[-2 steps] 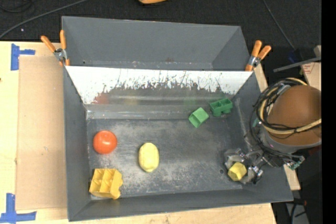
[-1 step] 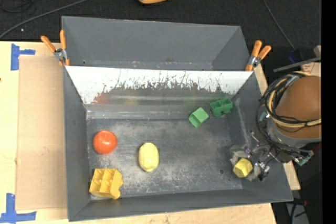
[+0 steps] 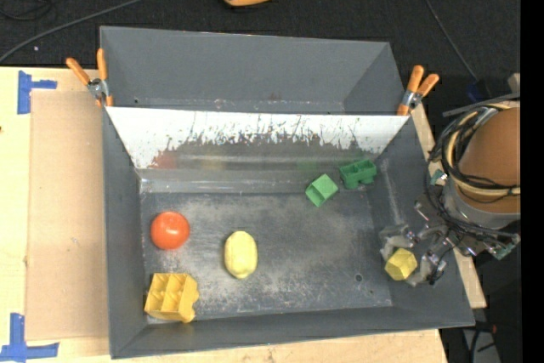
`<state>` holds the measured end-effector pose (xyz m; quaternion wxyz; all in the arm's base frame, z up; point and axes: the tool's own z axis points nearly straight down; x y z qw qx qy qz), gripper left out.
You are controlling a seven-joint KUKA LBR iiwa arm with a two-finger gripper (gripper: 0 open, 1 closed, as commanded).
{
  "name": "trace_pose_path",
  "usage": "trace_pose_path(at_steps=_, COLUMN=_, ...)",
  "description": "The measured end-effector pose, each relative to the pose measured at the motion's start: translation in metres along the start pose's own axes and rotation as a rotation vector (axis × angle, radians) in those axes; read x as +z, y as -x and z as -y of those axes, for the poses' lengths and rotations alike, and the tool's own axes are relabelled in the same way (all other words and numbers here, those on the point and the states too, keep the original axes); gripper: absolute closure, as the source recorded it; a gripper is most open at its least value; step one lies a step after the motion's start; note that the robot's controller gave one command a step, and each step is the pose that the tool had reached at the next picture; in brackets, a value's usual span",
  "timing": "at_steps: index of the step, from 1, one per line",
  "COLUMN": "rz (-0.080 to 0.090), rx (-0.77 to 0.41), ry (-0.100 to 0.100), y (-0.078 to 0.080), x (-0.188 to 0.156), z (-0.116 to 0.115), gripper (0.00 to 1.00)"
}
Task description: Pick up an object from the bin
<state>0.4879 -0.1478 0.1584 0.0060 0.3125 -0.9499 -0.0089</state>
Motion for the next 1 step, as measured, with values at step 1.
trace_pose_path(at_steps=1, rz=0.002, rx=0.002, ry=-0.002, y=0.0004, x=-0.0245, z=-0.0003, gripper=1.0)
